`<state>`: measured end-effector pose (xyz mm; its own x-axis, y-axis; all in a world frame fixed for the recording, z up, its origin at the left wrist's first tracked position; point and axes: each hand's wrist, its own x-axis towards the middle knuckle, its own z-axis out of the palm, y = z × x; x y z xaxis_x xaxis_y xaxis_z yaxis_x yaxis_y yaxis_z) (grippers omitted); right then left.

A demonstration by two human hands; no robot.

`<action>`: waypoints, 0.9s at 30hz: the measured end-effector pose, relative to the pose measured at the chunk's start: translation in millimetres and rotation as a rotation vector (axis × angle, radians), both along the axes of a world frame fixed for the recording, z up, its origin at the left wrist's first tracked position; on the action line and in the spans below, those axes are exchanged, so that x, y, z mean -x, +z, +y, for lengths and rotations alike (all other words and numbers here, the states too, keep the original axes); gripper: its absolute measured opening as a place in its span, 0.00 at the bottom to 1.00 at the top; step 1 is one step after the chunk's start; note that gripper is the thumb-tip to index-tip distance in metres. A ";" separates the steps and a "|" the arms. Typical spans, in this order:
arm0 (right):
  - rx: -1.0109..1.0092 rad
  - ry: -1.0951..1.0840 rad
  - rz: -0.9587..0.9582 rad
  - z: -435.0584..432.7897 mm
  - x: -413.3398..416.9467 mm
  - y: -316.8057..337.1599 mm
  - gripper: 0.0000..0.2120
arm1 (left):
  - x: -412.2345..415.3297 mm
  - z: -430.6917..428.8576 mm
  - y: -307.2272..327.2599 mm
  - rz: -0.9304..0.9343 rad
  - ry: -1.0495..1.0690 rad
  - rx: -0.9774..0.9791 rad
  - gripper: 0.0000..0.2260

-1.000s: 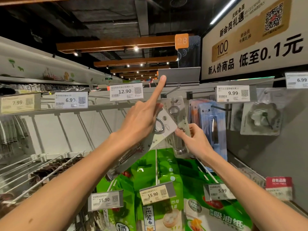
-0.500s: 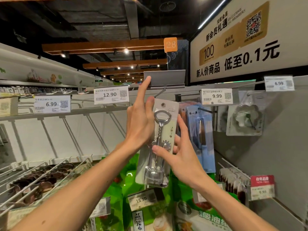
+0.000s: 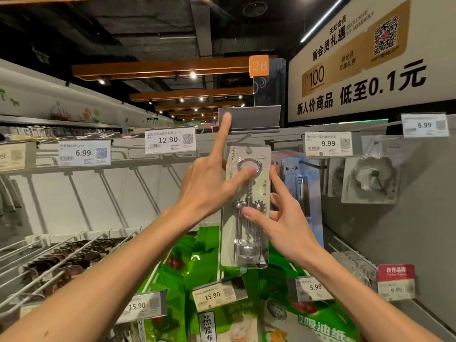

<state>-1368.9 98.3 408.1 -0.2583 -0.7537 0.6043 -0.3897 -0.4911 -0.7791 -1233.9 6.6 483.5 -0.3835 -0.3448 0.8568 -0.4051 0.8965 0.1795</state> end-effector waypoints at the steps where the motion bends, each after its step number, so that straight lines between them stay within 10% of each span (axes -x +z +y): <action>1: -0.011 0.004 -0.001 -0.5 0.7 -1.9 0.47 | -1.1 0.9 -0.9 -0.024 0.016 0.002 0.45; 23: -0.147 -0.268 0.217 -51.4 26.5 4.3 0.46 | 14.0 -42.5 -46.7 -0.081 -0.160 -0.274 0.25; 27: -0.160 -0.470 0.253 -42.0 25.4 -4.9 0.32 | 1.7 -46.7 -44.7 -0.166 -0.117 -0.277 0.20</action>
